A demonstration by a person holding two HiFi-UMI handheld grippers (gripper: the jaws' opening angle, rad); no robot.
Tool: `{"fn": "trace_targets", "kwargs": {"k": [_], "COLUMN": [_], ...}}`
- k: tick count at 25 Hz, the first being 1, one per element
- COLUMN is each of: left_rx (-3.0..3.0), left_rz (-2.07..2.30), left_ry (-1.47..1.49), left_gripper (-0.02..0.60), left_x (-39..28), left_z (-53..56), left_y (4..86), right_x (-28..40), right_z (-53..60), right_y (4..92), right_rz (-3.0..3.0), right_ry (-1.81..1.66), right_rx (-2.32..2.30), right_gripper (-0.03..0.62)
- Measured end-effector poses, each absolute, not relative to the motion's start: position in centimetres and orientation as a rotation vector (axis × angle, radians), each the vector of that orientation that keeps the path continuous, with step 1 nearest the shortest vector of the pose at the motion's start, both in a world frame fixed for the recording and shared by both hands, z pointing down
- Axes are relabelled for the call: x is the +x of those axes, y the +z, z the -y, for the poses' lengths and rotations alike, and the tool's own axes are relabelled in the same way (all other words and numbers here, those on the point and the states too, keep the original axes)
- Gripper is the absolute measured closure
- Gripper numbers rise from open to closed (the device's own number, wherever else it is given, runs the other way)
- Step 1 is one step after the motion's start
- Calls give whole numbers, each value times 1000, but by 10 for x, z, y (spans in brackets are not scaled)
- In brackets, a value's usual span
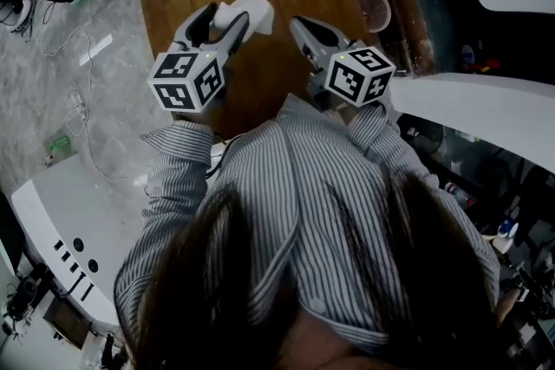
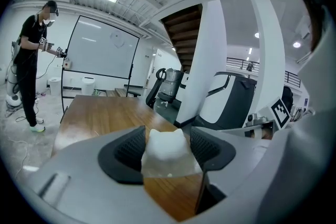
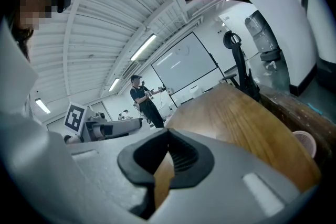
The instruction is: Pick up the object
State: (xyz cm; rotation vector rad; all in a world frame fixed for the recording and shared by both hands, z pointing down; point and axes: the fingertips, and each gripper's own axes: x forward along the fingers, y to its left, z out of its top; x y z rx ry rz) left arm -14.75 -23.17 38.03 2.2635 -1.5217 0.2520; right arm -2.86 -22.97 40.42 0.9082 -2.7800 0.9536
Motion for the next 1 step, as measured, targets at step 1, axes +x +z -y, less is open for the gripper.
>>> {"fn": "trace_targets", "kwargs": {"k": [1], "left_rx": [2261], "left_rz": [1522], "left_ry": [249], "left_gripper": [310], "left_x": [-148], "left_z": [232], "left_y": [381], "right_x": [-29], "right_z": [230], "right_y": [405], "right_rz": [2779], "right_ry": [953], "right_rx": [906], "right_gripper": [592]}}
